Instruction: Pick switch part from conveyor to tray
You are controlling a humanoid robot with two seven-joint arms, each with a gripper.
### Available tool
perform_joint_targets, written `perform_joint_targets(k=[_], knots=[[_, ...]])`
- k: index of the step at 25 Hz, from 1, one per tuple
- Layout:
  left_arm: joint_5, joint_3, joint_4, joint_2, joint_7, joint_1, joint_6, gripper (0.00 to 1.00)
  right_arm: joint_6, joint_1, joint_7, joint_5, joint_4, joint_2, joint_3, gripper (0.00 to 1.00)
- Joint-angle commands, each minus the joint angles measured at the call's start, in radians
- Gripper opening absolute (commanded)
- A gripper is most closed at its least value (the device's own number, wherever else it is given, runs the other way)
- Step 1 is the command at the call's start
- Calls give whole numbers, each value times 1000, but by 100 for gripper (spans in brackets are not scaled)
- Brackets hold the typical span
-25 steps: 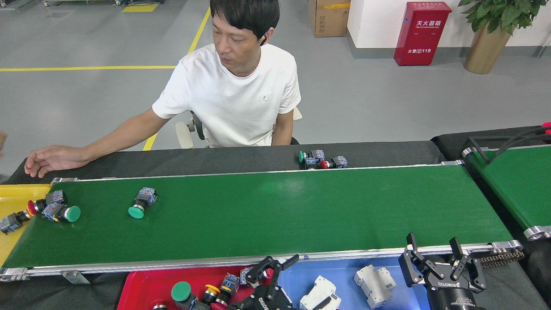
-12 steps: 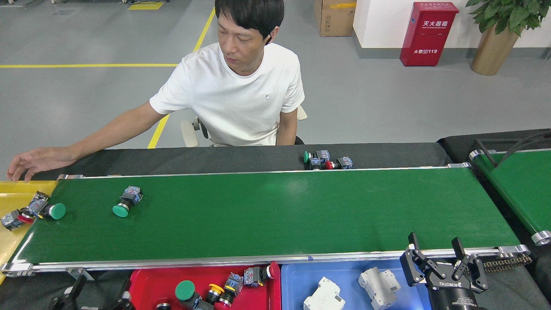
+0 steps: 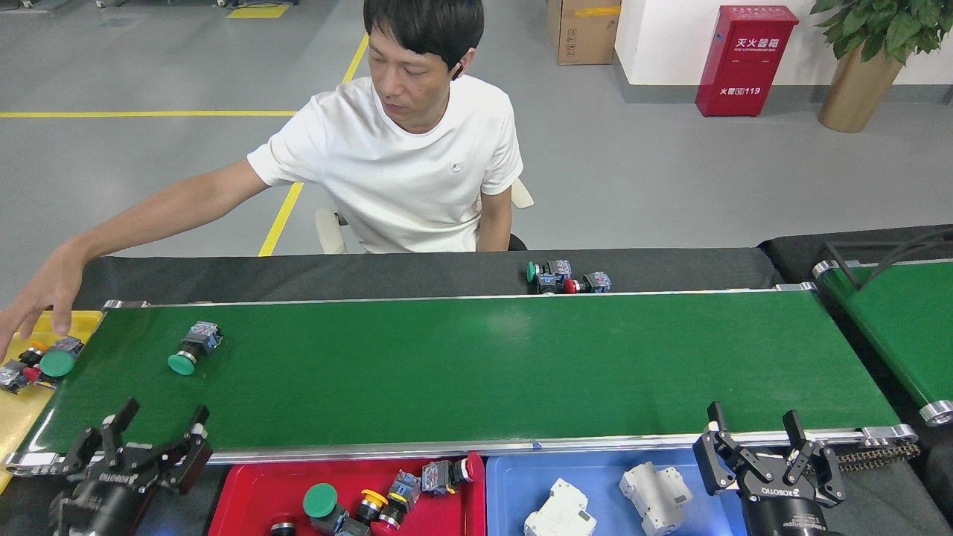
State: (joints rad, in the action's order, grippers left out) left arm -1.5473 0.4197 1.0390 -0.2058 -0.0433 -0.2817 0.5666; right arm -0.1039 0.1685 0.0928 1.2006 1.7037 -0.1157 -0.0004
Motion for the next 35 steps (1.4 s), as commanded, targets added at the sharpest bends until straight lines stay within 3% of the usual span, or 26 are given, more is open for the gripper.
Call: perform_joint_targets(k=[1,6,10,13,17,23,24,25,26,27,32,35], knots=[[-2,-15,-98,-35,2,-80,-48,100,3,-4,7,2,14,-4,-4,99],[0,-121,-367,-109,-36,-244,-232,100,7,-15,7,2,13,-5,-3,99],[0,-136,-536,-155,-98,-330,-312,100,12,-24,7,4,13,-5,5,99],[0,-136,-562,-167,-98,-336,-333,100,13,-30,8,4,11,-5,28,99],[1,-136,-611,-170,-99,-343,-504,100,13,-67,8,4,4,-7,83,99],[33,-128,-775,-231,-144,-395,-634,95,13,-164,7,4,-30,-9,207,99],[58,-133,-775,-233,-144,-396,-637,88,12,-173,7,4,-39,-7,217,99],[79,-134,-775,-233,-144,-396,-637,74,12,-179,7,4,-47,-4,224,99],[85,-136,-775,-233,-144,-396,-637,51,12,-182,4,4,-50,-4,229,99],[88,-134,-775,-233,-144,-396,-636,39,12,-184,4,4,-50,-4,229,99],[95,-134,-775,-231,-142,-402,-625,13,12,-185,4,4,-50,-2,237,99],[96,-133,-767,-231,-142,-402,-606,7,10,-185,4,4,-50,-4,237,99]])
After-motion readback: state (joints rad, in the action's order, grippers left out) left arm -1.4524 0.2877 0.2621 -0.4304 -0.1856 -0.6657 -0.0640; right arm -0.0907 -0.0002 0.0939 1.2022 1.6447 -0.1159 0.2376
